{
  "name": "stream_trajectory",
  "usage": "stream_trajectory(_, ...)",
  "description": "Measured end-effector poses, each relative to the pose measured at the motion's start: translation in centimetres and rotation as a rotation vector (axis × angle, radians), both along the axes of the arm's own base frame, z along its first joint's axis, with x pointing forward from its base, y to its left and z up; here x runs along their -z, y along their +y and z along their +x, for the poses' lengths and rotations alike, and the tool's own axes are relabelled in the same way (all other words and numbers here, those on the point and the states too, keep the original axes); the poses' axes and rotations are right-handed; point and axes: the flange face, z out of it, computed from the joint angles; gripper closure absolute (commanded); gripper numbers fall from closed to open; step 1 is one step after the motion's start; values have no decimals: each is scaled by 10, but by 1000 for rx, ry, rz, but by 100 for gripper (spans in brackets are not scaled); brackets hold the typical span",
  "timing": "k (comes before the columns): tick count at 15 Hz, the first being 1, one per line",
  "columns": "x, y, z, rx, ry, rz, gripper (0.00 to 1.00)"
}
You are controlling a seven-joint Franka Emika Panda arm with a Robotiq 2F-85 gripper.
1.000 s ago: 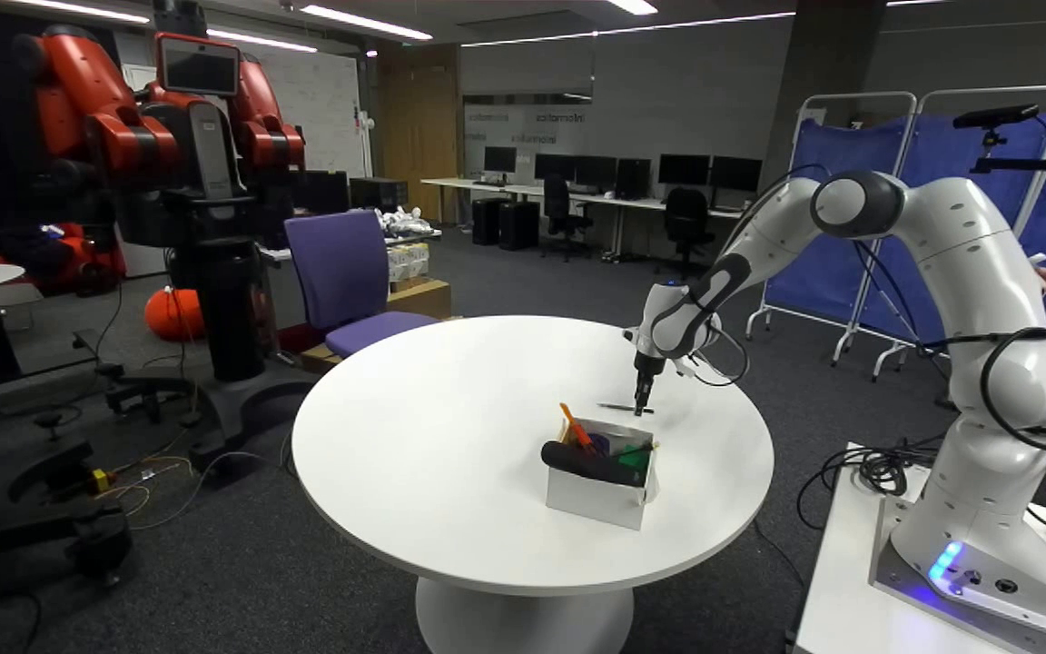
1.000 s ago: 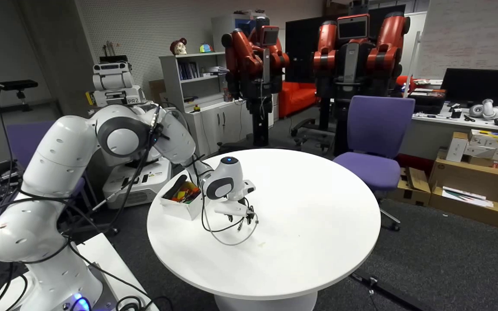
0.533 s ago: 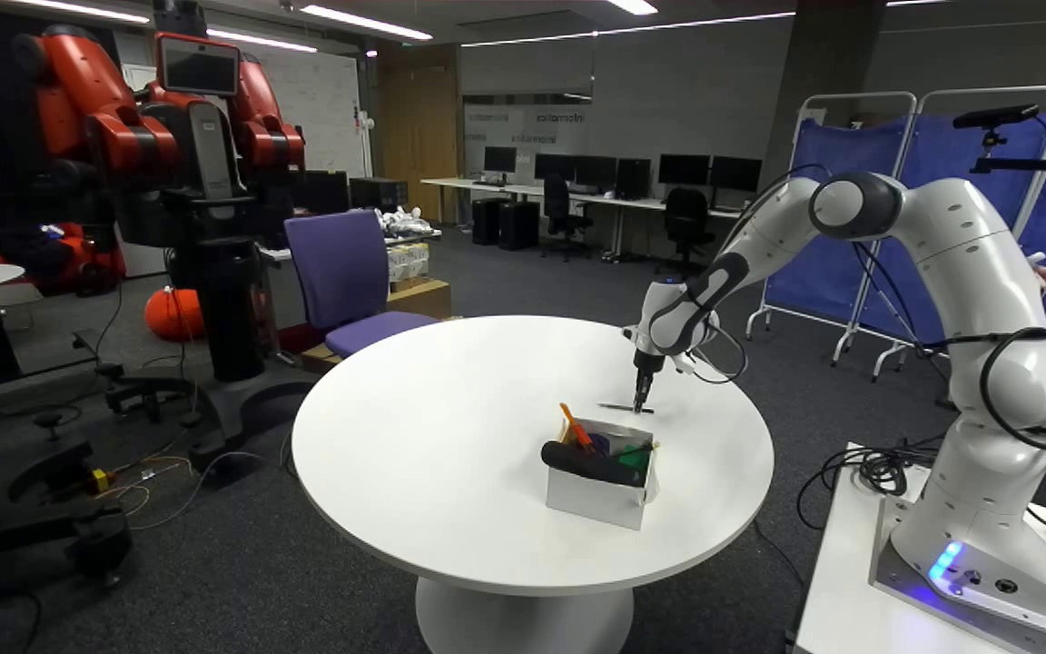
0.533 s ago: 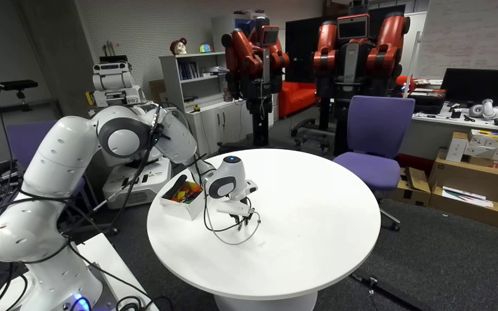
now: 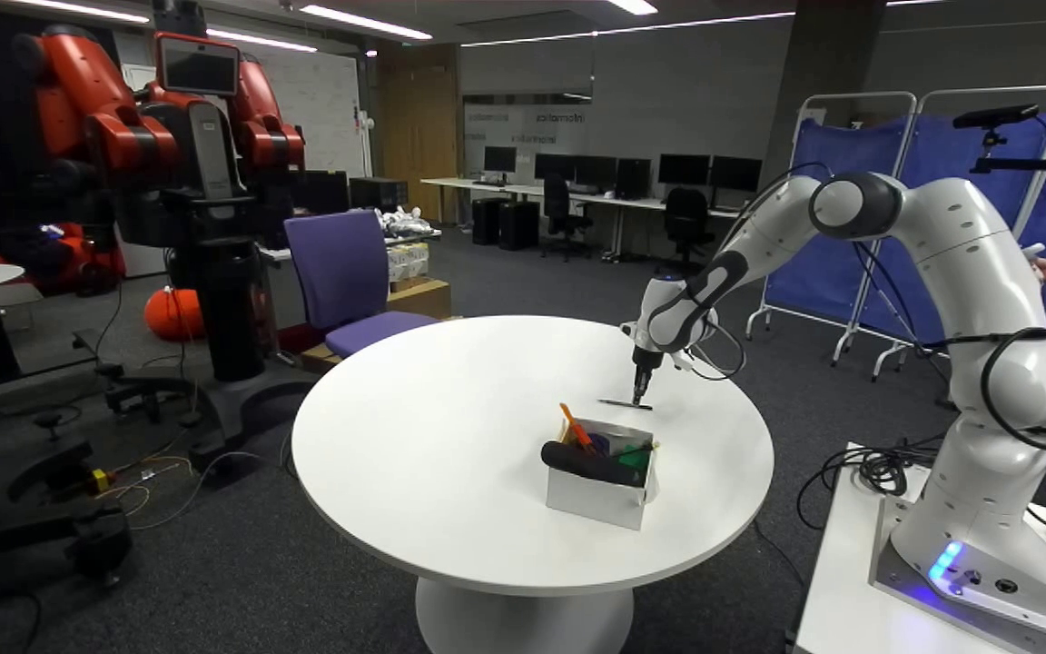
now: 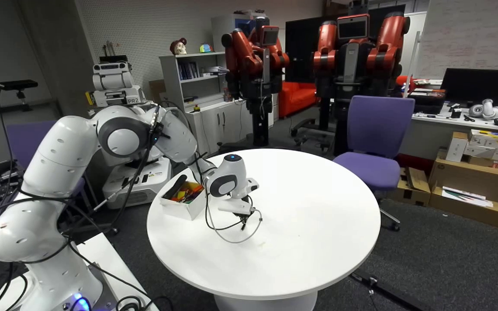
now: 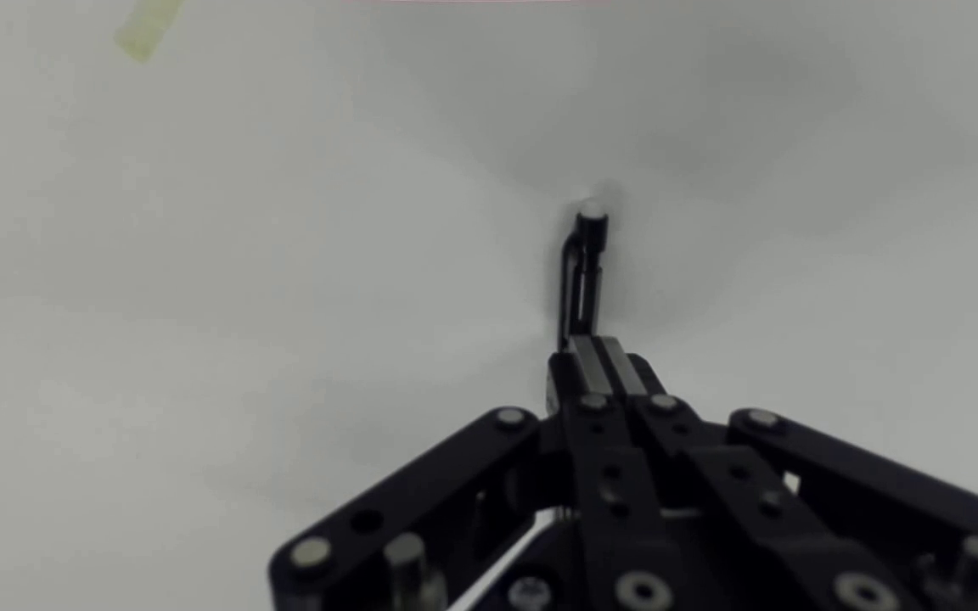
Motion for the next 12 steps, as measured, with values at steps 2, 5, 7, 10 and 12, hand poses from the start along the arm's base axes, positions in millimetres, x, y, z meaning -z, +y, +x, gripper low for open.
stream_trajectory(2,-1,3,1,-5,-2,-1,100)
stream_trajectory(5,-8,10,5,-20,-11,-8,74)
stream_trajectory(7,-15,15,7,-33,-18,-20,65)
stream_trajectory(10,-17,19,9,-44,-17,-37,43)
stream_trajectory(12,-16,17,8,-42,-14,-43,32)
